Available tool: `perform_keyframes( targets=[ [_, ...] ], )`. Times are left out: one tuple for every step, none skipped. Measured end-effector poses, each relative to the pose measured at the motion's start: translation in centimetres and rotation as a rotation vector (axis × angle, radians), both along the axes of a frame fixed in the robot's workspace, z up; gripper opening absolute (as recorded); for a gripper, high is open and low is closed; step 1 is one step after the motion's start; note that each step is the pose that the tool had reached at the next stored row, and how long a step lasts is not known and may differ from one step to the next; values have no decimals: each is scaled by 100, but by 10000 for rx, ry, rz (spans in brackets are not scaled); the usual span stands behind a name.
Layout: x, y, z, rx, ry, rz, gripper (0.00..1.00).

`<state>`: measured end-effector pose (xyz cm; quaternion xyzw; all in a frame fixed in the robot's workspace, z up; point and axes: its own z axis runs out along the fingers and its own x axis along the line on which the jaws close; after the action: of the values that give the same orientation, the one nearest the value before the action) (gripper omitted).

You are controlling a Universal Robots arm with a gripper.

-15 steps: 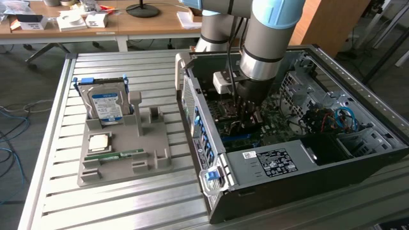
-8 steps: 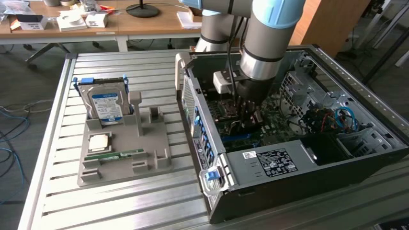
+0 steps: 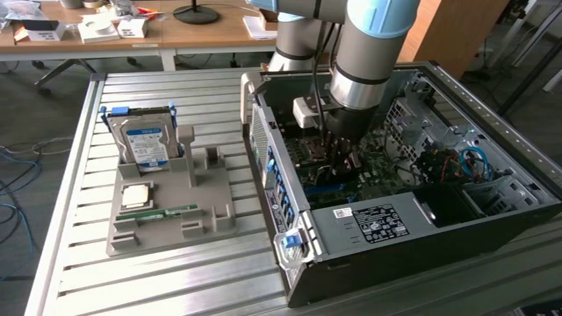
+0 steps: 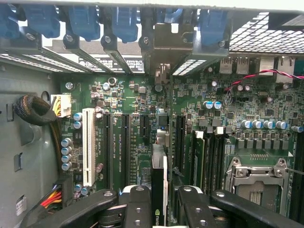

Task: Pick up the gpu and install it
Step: 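Insert the gpu into the slot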

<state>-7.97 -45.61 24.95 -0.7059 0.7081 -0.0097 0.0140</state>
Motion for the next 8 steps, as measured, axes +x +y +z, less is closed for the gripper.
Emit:
perform_keyframes(
  targets=[
    [0,0,0,0,1,0,26],
    [2,0,0,0,3,2,26],
    [6,-1,0,1,4,3,26],
    [10,-2,0,2,6,3,26],
    [14,-2,0,2,6,2,26],
    [18,-2,-1,3,12,0,26],
    [20,-2,-1,3,22,-6,26],
    [21,-2,0,2,30,-16,26]
  ],
)
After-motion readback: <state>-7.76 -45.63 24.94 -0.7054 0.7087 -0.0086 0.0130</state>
